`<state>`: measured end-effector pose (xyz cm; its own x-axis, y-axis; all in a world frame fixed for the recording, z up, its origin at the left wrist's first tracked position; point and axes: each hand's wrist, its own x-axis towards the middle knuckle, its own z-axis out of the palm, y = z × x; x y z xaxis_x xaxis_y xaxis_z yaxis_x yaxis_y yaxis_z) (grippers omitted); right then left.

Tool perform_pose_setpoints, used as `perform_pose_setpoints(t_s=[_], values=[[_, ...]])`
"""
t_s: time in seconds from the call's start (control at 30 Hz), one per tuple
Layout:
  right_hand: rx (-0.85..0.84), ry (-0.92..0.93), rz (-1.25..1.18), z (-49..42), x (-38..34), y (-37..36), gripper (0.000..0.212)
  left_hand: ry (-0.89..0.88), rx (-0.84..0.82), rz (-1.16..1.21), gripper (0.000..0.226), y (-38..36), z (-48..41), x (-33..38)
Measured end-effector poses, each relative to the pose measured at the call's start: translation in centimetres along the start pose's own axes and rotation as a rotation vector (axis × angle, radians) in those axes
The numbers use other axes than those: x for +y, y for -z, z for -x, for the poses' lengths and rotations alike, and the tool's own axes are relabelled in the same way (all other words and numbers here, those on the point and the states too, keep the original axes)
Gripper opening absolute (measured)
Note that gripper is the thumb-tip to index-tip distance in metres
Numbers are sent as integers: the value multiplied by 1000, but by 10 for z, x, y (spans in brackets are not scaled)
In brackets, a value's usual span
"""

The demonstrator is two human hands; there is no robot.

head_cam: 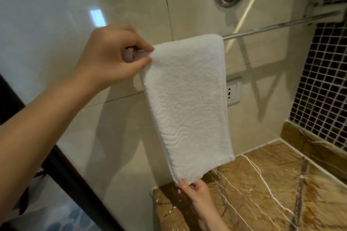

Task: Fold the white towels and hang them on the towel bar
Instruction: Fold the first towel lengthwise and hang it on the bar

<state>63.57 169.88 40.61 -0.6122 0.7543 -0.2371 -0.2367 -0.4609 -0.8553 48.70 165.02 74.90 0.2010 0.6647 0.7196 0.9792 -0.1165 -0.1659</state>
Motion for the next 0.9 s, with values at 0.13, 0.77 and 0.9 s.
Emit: perform_pose_setpoints(t_s=[0.13,0.77,0.9], values=[[20,8,17,0,-2,1,16,-38,-53,8,19,4,0,-3],[131,54,-62,-8,-12,13,7,-49,-38,-36,16,-15,-18,16],[128,71,-85,-15,-16,20,15,-67,-34,-32,15,-22,-26,21]])
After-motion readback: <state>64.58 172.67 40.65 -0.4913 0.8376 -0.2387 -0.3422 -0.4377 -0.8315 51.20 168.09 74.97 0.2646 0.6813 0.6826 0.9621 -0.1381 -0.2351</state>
